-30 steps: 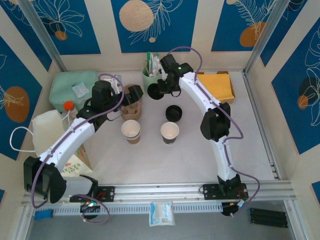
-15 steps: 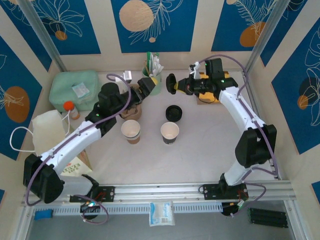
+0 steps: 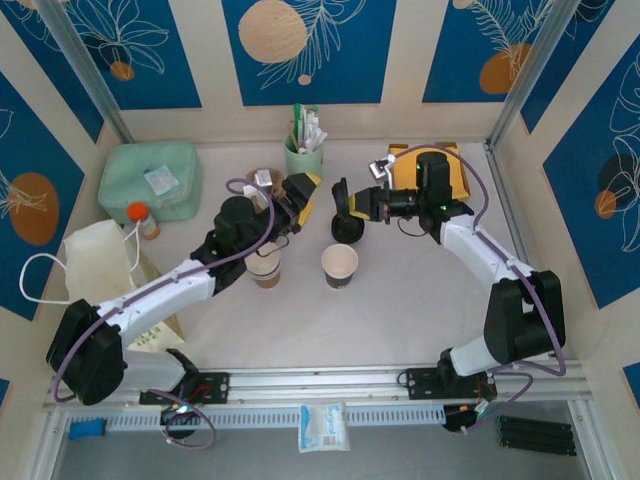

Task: Pack the takeout coffee

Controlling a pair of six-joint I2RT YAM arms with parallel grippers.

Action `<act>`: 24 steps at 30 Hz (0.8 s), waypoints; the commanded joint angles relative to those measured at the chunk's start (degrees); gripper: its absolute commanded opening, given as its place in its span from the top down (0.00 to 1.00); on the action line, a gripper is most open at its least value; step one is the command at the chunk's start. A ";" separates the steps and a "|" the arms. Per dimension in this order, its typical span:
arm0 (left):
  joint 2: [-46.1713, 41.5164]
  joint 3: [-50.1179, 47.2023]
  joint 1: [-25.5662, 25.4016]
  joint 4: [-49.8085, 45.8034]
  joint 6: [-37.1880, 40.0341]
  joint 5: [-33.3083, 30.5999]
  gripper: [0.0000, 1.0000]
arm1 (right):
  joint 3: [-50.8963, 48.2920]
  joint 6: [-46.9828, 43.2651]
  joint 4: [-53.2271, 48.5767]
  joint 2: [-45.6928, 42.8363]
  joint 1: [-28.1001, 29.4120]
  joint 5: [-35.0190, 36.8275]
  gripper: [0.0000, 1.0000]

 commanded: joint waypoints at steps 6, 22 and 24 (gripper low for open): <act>2.26 -0.88 -1.95 10.85 -5.63 -1.01 0.00 | 0.39 4.06 8.83 0.89 2.28 -2.93 1.00; 4.04 -1.49 -3.60 14.01 -7.15 -1.35 0.04 | 2.02 4.47 9.10 2.81 3.94 -2.05 1.00; 4.16 -1.47 -3.70 14.31 -7.09 -1.36 0.05 | 2.08 4.57 9.11 2.81 3.92 -2.00 1.00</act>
